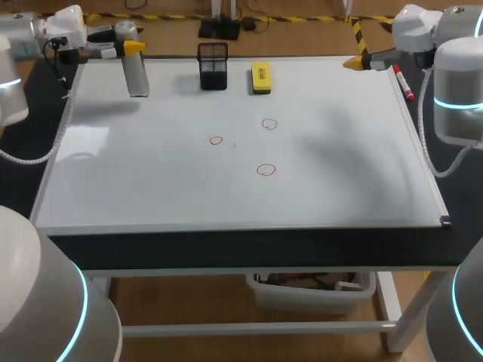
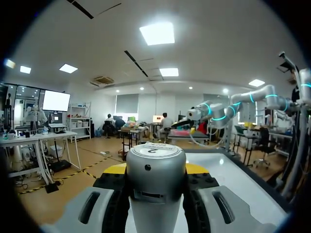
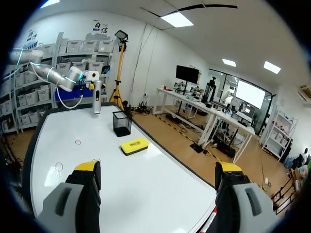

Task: Pick up the inspection probe, press it on each red-marked spot on the whiteboard one by one, put down the probe, pick up the eraser, and wipe off all the red marks.

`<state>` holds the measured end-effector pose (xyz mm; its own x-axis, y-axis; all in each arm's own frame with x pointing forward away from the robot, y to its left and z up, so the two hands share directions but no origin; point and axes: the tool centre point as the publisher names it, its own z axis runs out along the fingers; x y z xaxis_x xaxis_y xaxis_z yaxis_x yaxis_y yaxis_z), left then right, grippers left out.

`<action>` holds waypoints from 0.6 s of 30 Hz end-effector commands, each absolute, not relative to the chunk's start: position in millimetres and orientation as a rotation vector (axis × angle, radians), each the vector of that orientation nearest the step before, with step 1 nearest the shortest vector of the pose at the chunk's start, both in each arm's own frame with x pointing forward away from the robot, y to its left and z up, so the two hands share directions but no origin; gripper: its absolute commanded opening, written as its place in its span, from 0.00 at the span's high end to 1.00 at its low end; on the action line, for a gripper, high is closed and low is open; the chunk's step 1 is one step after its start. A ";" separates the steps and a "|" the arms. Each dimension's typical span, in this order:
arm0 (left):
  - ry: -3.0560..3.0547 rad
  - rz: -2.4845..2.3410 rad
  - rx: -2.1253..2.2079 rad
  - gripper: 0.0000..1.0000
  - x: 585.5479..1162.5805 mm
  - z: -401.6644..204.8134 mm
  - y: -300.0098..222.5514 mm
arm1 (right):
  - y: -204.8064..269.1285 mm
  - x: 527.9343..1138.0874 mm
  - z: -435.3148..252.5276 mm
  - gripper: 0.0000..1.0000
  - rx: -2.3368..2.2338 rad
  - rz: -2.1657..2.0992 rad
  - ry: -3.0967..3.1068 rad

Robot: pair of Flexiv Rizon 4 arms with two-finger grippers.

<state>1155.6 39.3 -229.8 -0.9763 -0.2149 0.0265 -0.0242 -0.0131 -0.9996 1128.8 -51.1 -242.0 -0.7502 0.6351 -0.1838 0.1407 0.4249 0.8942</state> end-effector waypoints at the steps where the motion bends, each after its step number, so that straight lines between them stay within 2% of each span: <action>1: 2.106 -2.121 -0.264 1.00 1152.9 -227.4 38.2 | -49.5 1148.4 -244.2 0.00 0.578 1.286 2.388; 18: 2.106 -2.121 -0.264 1.00 1152.9 -227.4 38.2 | -31.8 1194.3 -263.0 0.00 0.335 1.072 2.699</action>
